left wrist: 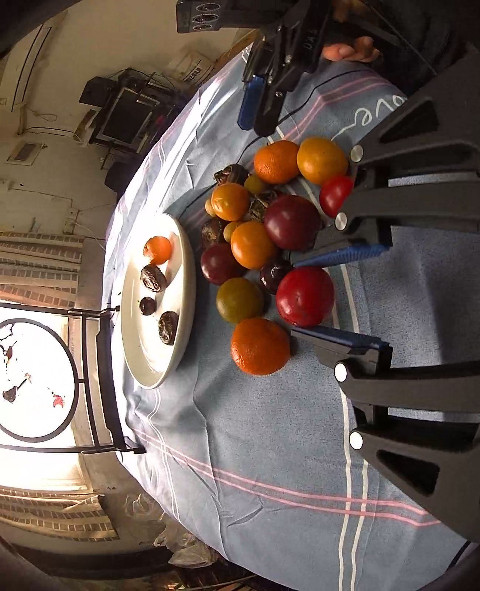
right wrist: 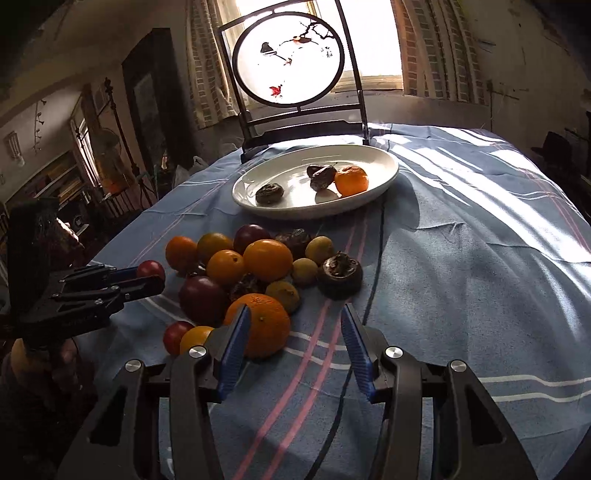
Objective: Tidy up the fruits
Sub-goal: 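Grasp a red tomato with the left tool while the right tool grasps a mandarin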
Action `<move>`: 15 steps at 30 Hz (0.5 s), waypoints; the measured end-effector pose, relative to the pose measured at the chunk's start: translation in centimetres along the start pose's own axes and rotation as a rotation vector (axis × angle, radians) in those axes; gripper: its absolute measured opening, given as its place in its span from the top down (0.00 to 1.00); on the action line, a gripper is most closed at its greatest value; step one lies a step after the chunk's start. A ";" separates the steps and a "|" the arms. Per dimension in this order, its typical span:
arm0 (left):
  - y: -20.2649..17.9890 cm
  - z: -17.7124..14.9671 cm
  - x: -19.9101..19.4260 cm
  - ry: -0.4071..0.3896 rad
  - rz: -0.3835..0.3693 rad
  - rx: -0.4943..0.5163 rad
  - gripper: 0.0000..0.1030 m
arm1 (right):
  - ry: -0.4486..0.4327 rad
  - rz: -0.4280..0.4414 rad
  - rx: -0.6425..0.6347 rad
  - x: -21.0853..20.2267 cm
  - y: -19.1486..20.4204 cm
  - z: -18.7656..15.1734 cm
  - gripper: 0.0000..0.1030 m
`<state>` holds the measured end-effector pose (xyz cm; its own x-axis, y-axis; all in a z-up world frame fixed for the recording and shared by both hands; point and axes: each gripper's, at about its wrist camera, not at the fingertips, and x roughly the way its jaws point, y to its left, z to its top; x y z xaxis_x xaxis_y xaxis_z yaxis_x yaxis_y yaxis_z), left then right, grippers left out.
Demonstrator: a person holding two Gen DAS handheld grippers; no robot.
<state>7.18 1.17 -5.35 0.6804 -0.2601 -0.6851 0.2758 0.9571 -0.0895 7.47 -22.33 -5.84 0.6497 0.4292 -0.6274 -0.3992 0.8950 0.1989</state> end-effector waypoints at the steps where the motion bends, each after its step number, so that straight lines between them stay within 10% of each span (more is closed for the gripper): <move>1: 0.0 0.0 -0.2 -0.005 -0.004 -0.001 0.70 | 0.005 0.008 -0.012 0.3 0.7 0.1 0.51; 15: 0.8 -0.2 -0.5 -0.013 -0.022 -0.040 0.70 | 0.067 0.135 0.156 1.7 0.2 0.1 0.58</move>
<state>6.89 2.09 -5.22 0.6835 -0.2827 -0.6730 0.2637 0.9553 -0.1335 8.59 -21.35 -6.76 0.5505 0.5420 -0.6349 -0.3710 0.8402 0.3955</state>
